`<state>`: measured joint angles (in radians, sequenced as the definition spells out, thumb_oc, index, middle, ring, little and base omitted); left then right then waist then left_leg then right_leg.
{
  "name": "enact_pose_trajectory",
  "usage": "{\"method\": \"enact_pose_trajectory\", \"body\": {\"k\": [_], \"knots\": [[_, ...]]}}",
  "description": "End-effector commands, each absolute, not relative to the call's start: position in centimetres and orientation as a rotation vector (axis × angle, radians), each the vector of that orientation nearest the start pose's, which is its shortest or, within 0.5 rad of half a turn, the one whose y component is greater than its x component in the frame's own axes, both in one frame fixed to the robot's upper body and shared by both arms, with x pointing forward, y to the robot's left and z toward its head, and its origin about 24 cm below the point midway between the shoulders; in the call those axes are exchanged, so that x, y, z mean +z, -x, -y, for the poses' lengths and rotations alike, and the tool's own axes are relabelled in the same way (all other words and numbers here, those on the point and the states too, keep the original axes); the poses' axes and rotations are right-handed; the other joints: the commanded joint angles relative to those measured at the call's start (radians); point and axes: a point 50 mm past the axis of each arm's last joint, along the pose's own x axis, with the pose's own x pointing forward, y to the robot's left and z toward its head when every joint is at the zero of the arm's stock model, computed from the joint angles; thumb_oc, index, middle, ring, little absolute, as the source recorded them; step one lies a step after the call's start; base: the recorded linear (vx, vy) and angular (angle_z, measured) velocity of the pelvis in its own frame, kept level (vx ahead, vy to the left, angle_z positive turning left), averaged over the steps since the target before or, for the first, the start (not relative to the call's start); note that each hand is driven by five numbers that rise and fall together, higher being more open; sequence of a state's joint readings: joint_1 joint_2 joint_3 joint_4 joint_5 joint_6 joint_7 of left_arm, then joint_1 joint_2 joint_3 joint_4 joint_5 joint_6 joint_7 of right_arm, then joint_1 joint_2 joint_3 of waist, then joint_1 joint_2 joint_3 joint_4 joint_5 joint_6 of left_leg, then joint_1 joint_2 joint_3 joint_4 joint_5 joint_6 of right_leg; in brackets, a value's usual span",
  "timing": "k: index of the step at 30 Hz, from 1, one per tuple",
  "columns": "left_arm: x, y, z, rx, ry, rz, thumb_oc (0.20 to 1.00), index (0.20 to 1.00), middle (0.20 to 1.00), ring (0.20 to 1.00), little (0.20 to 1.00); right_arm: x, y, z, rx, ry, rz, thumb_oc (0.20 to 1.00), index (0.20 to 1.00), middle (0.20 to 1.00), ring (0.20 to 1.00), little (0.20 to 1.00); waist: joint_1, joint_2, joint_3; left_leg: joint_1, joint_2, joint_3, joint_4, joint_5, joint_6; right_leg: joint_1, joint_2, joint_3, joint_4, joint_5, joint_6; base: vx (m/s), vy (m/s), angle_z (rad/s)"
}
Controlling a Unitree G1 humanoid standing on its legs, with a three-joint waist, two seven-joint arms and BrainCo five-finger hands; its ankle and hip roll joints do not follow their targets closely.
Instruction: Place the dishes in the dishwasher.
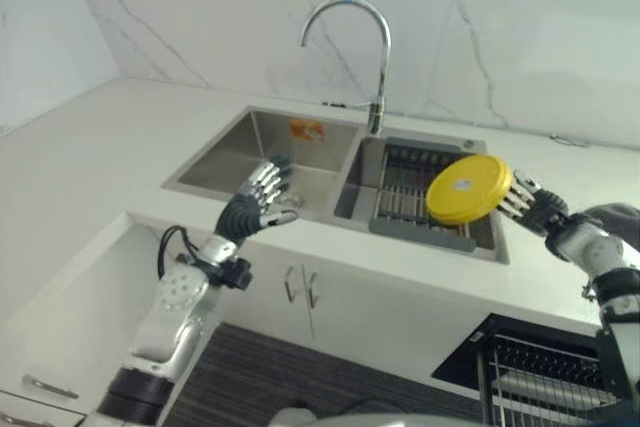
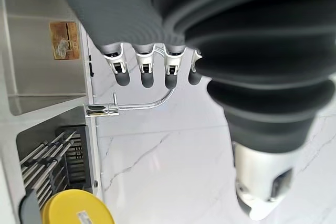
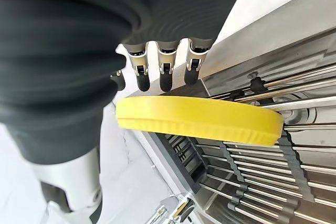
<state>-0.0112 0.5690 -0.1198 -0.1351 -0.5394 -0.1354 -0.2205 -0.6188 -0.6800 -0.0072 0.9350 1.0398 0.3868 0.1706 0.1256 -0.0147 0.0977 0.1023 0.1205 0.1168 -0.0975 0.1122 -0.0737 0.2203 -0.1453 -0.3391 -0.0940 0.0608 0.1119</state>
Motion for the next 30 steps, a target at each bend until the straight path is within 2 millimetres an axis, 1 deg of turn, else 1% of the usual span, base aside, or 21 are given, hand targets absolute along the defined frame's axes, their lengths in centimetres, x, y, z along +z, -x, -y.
{"method": "enact_pose_trajectory", "body": {"k": [1, 13, 29, 30], "knots": [[12.87, -26.3, -18.83, -0.448, -0.036, 0.307, 1.0, 1.0, 1.0, 1.0, 1.0, 12.23, -35.62, 31.76, -0.1, -0.534, -0.251, 1.0, 1.0, 1.0, 1.0, 1.0, 0.039, 0.001, 0.003, 0.056, 0.055, -0.002, 0.01, -0.113, -0.058, 0.026, -0.041, -0.022, 0.02, -0.088, 0.026, 0.0, 0.0, 0.0], [12.91, -26.47, -18.9, -0.442, -0.04, 0.297, 1.0, 1.0, 1.0, 1.0, 1.0, 11.88, -35.73, 31.64, -0.107, -0.535, -0.264, 1.0, 1.0, 1.0, 1.0, 1.0, 0.044, 0.003, 0.003, 0.059, 0.052, -0.006, 0.01, -0.114, -0.055, 0.029, -0.037, -0.021, 0.024, -0.094, 0.022, 0.0, -0.001, 0.0], [12.87, -26.53, -19.19, -0.444, -0.043, 0.281, 1.0, 1.0, 1.0, 1.0, 1.0, 11.35, -35.38, 32.26, -0.124, -0.513, -0.279, 1.0, 1.0, 1.0, 1.0, 1.0, 0.057, 0.007, 0.003, 0.06, 0.048, -0.02, 0.01, -0.111, -0.053, 0.033, -0.036, -0.028, 0.041, -0.106, 0.019, 0.02, -0.001, 0.01], [12.85, -26.51, -19.12, -0.442, -0.043, 0.281, 1.0, 1.0, 1.0, 1.0, 1.0, 11.52, -35.55, 31.95, -0.119, -0.509, -0.278, 1.0, 1.0, 1.0, 1.0, 1.0, 0.056, 0.007, 0.005, 0.059, 0.048, -0.021, 0.01, -0.111, -0.053, 0.032, -0.036, -0.029, 0.042, -0.106, 0.018, 0.03, -0.004, 0.14]]}}
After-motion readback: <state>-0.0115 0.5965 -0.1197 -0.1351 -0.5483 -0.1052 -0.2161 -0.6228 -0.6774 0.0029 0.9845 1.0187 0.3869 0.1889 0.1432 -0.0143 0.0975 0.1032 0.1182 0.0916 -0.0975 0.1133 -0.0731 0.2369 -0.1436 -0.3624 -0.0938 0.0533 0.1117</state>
